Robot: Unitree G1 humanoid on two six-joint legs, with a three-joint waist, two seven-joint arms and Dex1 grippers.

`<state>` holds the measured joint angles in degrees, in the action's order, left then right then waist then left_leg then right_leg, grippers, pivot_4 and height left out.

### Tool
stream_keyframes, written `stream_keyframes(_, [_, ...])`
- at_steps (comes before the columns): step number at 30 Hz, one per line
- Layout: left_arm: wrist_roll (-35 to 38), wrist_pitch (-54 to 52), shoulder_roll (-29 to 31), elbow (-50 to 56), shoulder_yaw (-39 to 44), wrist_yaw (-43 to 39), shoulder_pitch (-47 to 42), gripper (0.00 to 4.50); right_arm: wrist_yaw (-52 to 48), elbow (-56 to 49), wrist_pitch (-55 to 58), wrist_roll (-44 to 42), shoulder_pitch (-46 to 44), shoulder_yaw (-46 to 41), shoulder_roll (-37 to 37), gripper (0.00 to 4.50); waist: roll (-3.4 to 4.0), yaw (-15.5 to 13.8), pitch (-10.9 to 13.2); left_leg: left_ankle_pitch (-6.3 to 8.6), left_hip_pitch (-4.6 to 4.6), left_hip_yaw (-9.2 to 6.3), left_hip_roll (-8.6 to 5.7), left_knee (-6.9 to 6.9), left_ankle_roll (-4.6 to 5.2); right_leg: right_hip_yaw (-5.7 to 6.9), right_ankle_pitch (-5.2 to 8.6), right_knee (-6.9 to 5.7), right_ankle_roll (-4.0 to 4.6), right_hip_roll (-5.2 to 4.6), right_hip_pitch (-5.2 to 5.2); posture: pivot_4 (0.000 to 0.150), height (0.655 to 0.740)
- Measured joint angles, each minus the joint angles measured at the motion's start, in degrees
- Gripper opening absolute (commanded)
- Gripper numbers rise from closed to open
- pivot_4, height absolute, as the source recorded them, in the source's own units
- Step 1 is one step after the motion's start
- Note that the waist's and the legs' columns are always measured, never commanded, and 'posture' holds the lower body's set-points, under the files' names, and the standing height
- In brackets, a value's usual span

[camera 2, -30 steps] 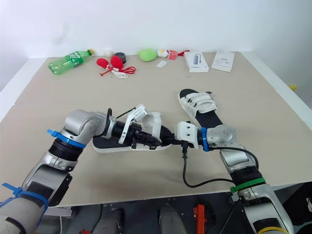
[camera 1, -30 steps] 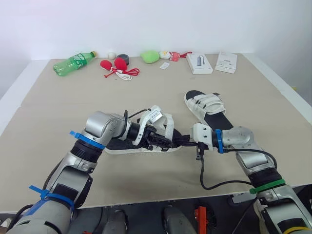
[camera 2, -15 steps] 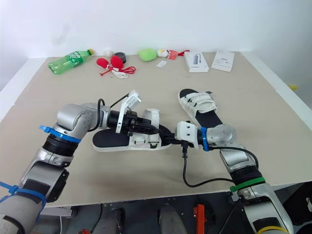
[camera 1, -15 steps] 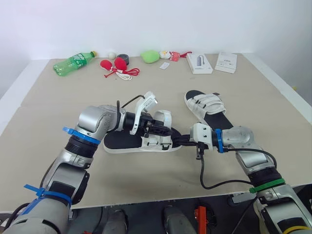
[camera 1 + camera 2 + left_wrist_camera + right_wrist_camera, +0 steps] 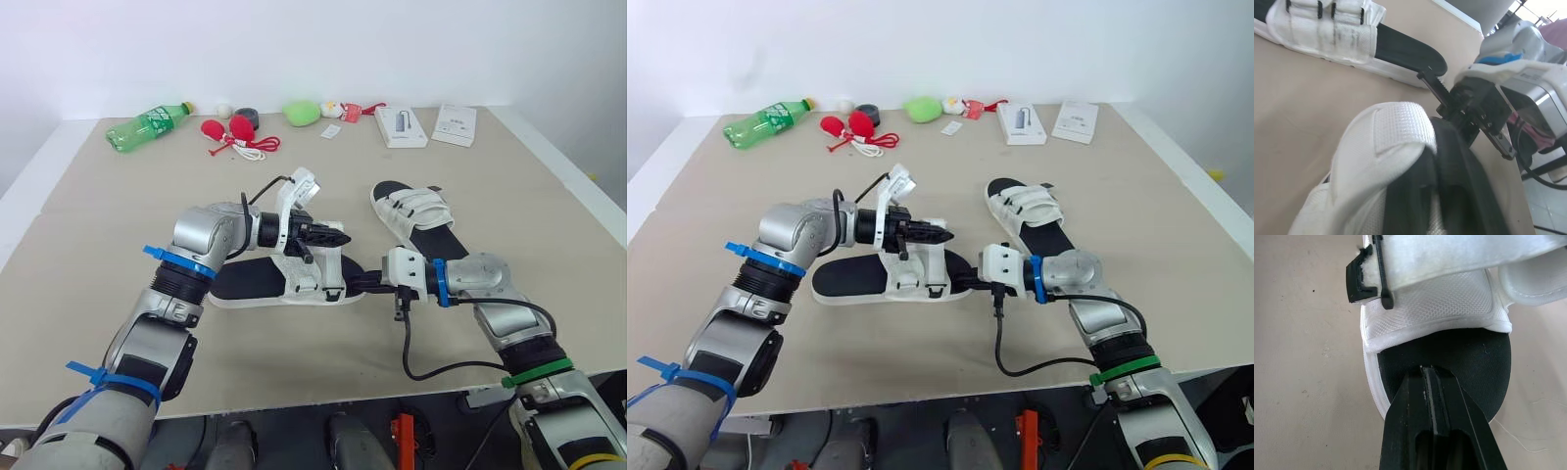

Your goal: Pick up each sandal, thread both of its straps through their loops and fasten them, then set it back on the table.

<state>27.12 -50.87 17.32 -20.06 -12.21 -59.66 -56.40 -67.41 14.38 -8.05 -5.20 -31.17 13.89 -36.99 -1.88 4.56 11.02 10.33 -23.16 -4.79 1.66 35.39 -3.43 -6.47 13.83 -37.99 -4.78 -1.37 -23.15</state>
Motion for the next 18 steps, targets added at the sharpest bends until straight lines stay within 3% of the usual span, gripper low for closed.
stream_keyframes(17, [0.6, -3.2, 3.8, 12.7, -3.5, -3.2, 8.2, 0.03, 0.1, 0.0, 0.0, 0.0, 0.1, 0.1, 0.0, 0.0, 0.0, 0.0, 0.0, 0.0, 0.02, 0.0, 0.02, 0.0, 0.0, 0.0, 0.01, 0.0, 0.02, 0.01, 0.0, 0.15, 0.74])
stream_keyframes(18, [0.8, -3.8, 3.9, 13.2, -3.4, -3.1, 8.2, 0.28, 0.1, 0.1, 0.0, 0.0, 0.0, 0.1, 0.0, 0.0, 0.0, 0.0, 0.0, 0.0, 0.02, 0.0, 0.02, 0.0, 0.01, 0.0, 0.04, 0.0, 0.07, 0.01, 0.0, 0.15, 0.74])
